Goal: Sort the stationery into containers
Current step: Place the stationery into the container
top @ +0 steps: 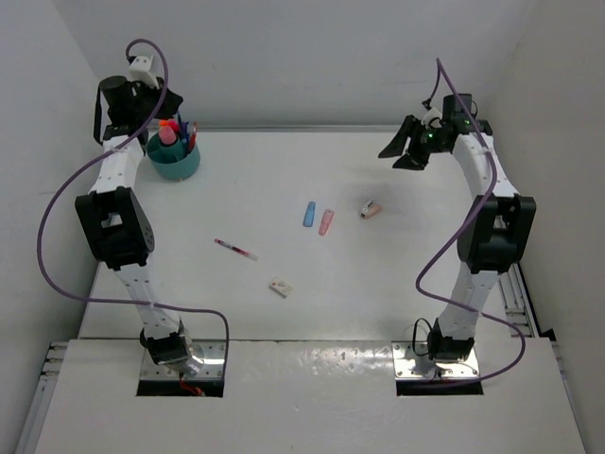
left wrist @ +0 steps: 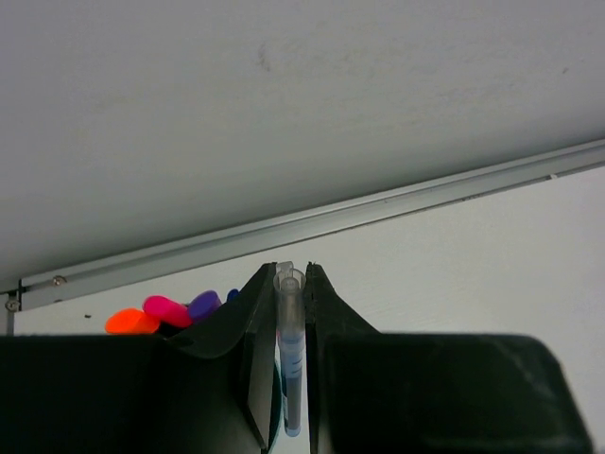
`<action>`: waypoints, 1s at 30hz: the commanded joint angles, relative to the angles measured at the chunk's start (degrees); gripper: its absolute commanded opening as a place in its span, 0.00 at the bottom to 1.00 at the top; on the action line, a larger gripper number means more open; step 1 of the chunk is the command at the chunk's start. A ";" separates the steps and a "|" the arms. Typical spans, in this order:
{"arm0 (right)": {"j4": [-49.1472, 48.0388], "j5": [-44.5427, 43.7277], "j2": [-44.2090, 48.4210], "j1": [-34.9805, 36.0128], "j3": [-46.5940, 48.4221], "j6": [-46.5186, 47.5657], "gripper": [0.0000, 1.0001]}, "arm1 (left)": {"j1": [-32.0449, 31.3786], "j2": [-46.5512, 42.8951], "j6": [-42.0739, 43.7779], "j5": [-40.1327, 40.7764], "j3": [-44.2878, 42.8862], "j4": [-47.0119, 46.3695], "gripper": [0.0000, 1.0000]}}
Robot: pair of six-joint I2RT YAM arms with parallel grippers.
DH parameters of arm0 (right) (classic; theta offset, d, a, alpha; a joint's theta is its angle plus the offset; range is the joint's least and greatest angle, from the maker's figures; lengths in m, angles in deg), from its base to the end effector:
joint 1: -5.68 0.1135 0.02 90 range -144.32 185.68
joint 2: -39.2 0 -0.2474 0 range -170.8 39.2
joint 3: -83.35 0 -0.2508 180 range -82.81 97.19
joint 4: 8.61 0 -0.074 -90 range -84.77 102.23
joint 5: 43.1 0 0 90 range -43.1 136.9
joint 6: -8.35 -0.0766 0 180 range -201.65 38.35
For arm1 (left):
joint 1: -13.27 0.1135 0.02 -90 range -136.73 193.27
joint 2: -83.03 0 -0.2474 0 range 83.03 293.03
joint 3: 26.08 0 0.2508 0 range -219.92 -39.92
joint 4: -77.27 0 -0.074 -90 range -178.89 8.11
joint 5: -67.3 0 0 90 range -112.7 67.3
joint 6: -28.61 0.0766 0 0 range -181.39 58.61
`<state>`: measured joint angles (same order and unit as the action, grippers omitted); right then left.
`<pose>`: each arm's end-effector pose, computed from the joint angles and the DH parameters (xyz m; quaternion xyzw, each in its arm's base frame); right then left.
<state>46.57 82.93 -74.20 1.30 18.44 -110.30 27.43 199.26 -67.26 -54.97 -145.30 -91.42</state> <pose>0.4520 0.0106 0.2387 0.1638 0.8934 0.3498 0.2295 0.5114 0.0868 0.3284 0.0526 0.7473 -0.1643 0.6417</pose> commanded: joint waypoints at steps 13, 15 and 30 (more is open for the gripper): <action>0.23 1.23 2.05 1.57 0.79 1.84 0.55 | -0.97 1.72 11.67 0.63 -0.26 -5.04 0.00; 0.14 1.24 2.05 2.27 0.96 2.53 0.55 | -1.06 2.16 11.93 0.46 -0.26 -4.77 0.00; 1.19 1.15 3.10 11.57 3.51 11.32 0.49 | -1.05 3.57 14.48 0.72 0.35 -2.05 0.36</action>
<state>47.93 83.33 -73.98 10.24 19.07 -103.59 26.75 203.41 -54.10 -54.16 -144.63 -92.97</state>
